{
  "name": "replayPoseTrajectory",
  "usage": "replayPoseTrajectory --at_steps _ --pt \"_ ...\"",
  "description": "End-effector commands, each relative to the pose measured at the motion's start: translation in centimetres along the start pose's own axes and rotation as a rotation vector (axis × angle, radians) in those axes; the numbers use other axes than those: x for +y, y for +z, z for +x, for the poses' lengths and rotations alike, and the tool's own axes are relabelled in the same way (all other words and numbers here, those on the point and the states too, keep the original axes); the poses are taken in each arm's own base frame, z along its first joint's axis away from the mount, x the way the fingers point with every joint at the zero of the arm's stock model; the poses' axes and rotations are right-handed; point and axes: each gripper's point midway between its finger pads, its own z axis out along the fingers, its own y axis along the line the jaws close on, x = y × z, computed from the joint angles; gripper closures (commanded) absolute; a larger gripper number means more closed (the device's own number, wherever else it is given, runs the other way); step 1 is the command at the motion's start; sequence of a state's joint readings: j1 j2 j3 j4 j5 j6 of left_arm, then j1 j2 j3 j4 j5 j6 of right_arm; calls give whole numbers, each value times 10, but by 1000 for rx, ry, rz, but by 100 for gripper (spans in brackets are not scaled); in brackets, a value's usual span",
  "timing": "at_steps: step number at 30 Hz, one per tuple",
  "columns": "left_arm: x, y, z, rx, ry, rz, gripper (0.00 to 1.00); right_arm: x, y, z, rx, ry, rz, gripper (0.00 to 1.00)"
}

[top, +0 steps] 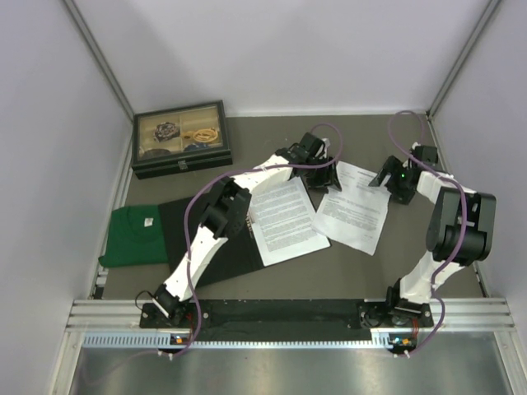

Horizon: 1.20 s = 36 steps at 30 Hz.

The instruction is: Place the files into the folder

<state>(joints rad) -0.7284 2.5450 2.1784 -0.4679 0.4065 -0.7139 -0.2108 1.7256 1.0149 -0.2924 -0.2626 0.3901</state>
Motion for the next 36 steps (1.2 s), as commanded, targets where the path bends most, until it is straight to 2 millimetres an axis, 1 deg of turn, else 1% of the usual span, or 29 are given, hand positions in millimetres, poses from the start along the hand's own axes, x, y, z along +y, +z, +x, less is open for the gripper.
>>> replayPoseTrajectory --at_steps 1,2,5,7,8,12,13,14,15,16,17,18,19,22,23,25,26,27,28,29,30,31,32,34,35,36 --pt "62 33 50 141 -73 -145 42 14 14 32 92 59 -149 16" --pt "63 33 50 142 -76 -147 42 14 14 38 99 68 -160 16" --pt "66 34 52 150 -73 -151 42 17 11 40 90 66 -196 16" --pt "67 35 53 152 -75 -153 42 26 3 37 71 56 -246 16" --pt "67 35 53 153 -75 -152 42 27 2 39 70 58 -257 16" --pt "66 36 53 151 -74 -150 42 38 -12 40 52 36 -315 17" --pt "67 36 54 154 -75 -150 42 37 -14 39 43 33 -308 17" --pt "67 36 54 155 -75 -149 42 32 -14 38 34 25 -279 17" --pt "67 36 54 156 -76 -150 42 18 -10 37 20 27 -200 18" --pt "68 37 55 158 -75 -150 42 13 -10 31 8 19 -164 19" --pt "67 36 55 158 -74 -148 42 6 -6 33 19 11 -126 22" --pt "67 36 55 158 -74 -148 42 -1 -4 30 12 14 -87 23" --pt "67 37 55 160 -74 -147 41 -2 -3 28 13 17 -77 25" --pt "66 35 54 160 -71 -143 42 -10 1 24 8 31 -26 34" --pt "65 35 55 162 -70 -142 42 -17 5 25 17 36 11 39" --pt "64 34 53 158 -67 -141 41 -20 6 23 19 35 31 46" --pt "62 34 52 155 -64 -138 41 -21 8 22 15 35 39 55" --pt "62 33 51 154 -62 -137 41 -24 11 24 22 39 50 60" --pt "61 33 51 153 -60 -138 41 -24 12 20 15 44 50 66" --pt "60 33 49 150 -56 -133 41 -22 13 18 21 44 40 80" --pt "59 32 49 152 -56 -135 41 -22 16 17 23 42 40 84" --pt "59 32 48 153 -50 -134 41 -20 15 10 7 42 39 90" --pt "56 31 45 149 -43 -130 41 -19 15 7 -3 41 39 100" --pt "56 29 44 150 -29 -138 40 -14 14 -1 -18 18 34 100" --pt "50 24 38 136 -17 -133 39 -14 13 -4 -20 2 46 100" --pt "47 21 35 131 -9 -136 39 -21 10 -4 -17 -4 100 100"
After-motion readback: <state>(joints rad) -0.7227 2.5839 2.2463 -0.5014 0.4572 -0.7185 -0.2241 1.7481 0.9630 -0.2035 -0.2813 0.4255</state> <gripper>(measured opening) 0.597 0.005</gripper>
